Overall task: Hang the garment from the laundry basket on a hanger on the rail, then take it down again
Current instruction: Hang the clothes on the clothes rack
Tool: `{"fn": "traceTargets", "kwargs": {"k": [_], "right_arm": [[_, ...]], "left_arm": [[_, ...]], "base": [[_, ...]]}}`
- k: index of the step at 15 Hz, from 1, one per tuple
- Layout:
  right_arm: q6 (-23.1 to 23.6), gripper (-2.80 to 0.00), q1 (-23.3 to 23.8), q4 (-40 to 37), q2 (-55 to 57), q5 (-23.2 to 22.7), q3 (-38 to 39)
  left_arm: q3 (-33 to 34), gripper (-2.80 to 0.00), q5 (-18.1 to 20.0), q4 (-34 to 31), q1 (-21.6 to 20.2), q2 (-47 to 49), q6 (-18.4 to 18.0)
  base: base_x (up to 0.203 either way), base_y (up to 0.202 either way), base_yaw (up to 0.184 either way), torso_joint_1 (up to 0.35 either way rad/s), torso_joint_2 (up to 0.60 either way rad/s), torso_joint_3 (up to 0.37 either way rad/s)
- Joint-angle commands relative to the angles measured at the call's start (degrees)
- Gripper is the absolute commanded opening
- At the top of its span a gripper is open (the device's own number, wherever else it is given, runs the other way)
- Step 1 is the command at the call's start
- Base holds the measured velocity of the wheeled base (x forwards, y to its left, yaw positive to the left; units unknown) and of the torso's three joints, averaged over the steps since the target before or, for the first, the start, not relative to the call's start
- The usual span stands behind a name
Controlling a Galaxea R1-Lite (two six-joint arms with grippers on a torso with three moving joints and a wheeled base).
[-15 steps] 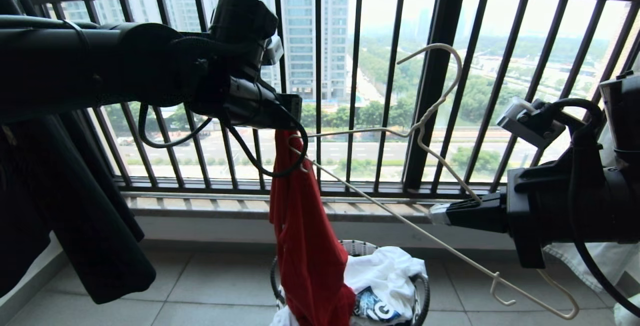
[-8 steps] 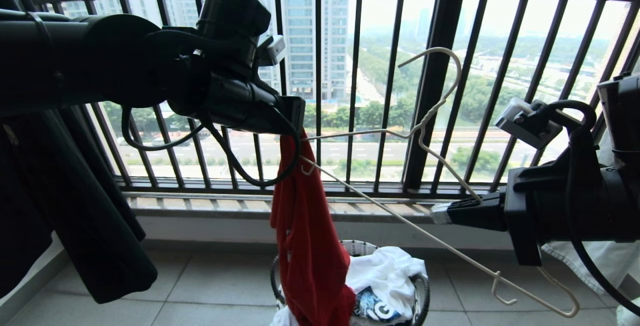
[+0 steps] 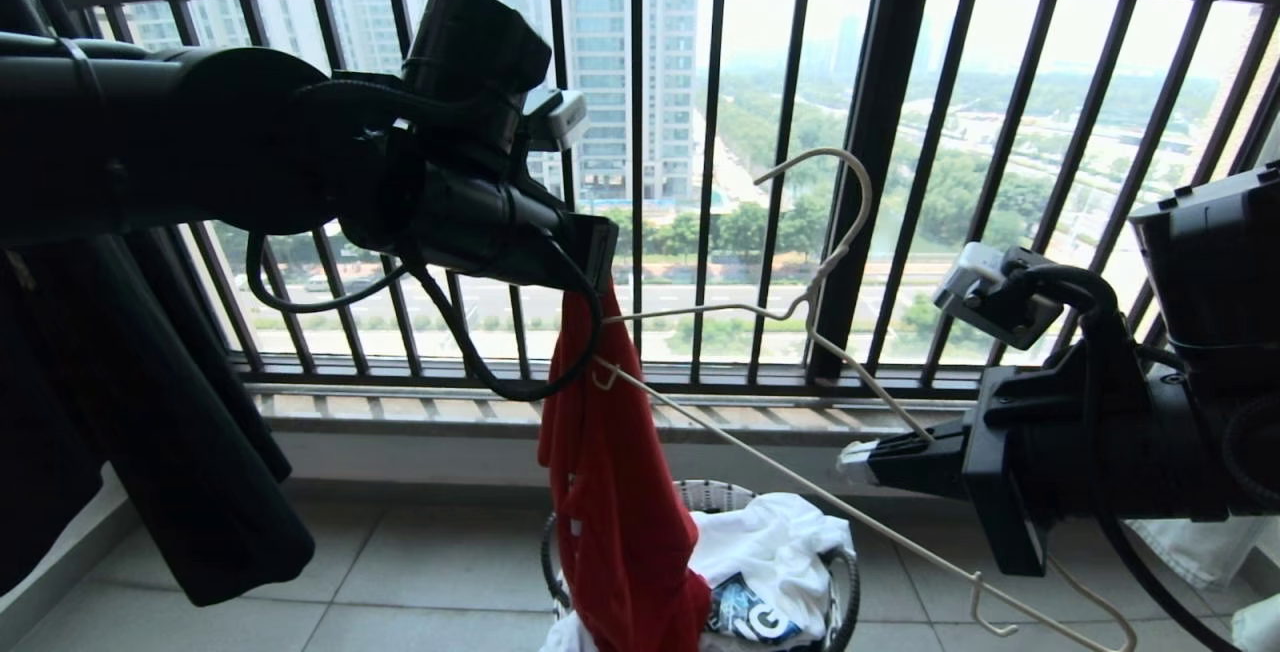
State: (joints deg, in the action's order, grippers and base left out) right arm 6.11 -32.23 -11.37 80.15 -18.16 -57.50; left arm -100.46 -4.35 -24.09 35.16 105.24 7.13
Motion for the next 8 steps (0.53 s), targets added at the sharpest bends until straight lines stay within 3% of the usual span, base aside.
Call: {"fn": "traceTargets", "kwargs": {"k": [1, 5, 7, 8], "right_arm": [[0.13, -2.8, -1.52, 0.04, 0.8, -0.12, 0.81], [0.29, -2.8, -0.9, -0.03, -1.43, 0.27, 0.72], [2.0, -2.8, 1.14, -0.13, -2.59, 0.31, 0.91], [3.17, -2.8, 2.04, -0.14, -2.7, 0.24, 1.14]], "left_arm": [[1.89, -2.8, 0.36, -0.27, 1.96, -0.38, -0.17], [6.24, -2.8, -0.58, -0.41, 2.28, -0.25, -7.63], [5.78, -2.8, -7.55, -0.02, 1.6, 1.21, -8.3], [5.27, -2.8, -9.01, 0.35, 0.08, 1.79, -8.52]], "base": [[0.0, 0.0, 0.0, 0.0, 0.0, 0.0], [0.0, 0.0, 0.0, 0.0, 0.0, 0.0], [0.0, 0.0, 0.0, 0.0, 0.0, 0.0], [0.0, 0.0, 0.0, 0.0, 0.0, 0.0]]}}
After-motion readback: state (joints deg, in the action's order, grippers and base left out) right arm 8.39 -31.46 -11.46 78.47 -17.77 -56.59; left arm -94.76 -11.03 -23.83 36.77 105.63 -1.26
